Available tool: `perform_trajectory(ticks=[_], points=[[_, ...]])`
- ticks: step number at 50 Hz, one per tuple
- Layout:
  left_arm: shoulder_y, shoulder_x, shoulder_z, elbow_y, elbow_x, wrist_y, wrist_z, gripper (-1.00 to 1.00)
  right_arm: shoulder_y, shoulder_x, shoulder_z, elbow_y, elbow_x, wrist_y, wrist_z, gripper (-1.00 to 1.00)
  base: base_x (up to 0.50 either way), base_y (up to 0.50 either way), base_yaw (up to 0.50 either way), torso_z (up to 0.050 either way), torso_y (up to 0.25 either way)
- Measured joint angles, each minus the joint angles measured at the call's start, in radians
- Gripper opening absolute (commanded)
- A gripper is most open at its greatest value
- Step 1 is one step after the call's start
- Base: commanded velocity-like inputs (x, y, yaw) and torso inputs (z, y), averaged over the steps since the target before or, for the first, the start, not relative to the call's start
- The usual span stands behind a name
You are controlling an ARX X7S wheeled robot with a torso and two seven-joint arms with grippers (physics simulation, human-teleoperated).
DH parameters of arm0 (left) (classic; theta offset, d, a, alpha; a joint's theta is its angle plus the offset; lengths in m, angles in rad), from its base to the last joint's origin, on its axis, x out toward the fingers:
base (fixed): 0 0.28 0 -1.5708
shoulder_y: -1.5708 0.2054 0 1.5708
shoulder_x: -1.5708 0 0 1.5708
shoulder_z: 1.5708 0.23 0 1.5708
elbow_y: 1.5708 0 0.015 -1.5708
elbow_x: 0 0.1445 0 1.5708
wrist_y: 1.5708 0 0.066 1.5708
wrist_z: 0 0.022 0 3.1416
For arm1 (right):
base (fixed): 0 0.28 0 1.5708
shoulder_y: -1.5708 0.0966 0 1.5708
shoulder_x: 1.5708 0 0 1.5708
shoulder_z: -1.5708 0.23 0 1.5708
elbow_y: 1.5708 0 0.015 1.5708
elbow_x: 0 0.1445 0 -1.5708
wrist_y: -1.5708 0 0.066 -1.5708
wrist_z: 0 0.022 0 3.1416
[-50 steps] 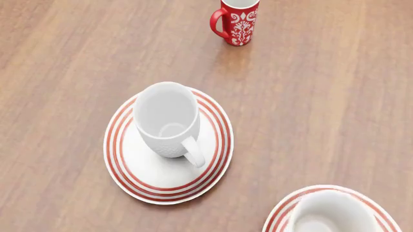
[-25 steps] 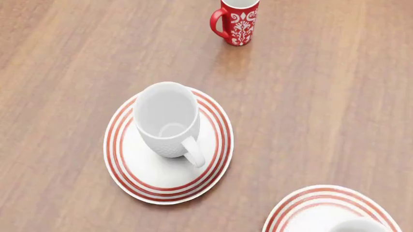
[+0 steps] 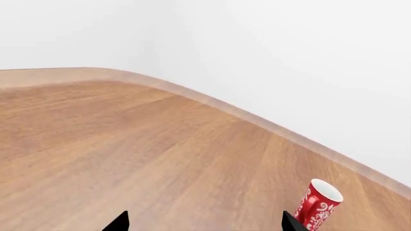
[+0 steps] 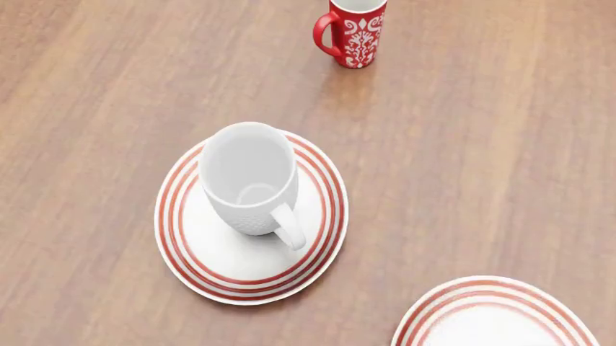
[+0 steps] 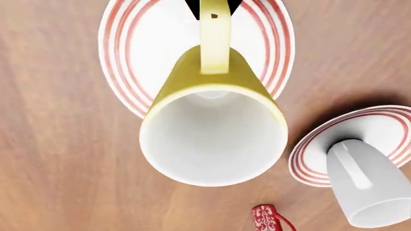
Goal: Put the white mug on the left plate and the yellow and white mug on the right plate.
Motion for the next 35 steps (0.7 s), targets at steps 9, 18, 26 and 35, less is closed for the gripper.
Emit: perform_trajectory(ticks=[9,18,26,35], points=[[0.006,-0.004,-0.003,0.005,-0.004,0.003,-0.002,1.0,0.022,0.016,-0.009,0.057,0.017,-0.014,0.005,-1.0,0.0,0.0,0.0,0.0,0.0],[0.009,-0.006,-0.001,0.005,-0.003,0.006,-0.001,1.0,0.052,0.032,-0.011,0.11,0.038,-0.026,0.01,-1.0,0.0,0.0,0.0,0.0,0.0],[0.009,-0.007,0.002,0.002,-0.001,0.008,0.0,1.0,0.084,0.043,-0.027,0.141,0.048,-0.028,0.018,-1.0,0.0,0.0,0.0,0.0,0.0],[0.008,-0.007,0.006,0.001,0.0,0.009,0.0,1.0,0.112,0.056,-0.041,0.172,0.062,-0.029,0.023,-1.0,0.0,0.0,0.0,0.0,0.001]])
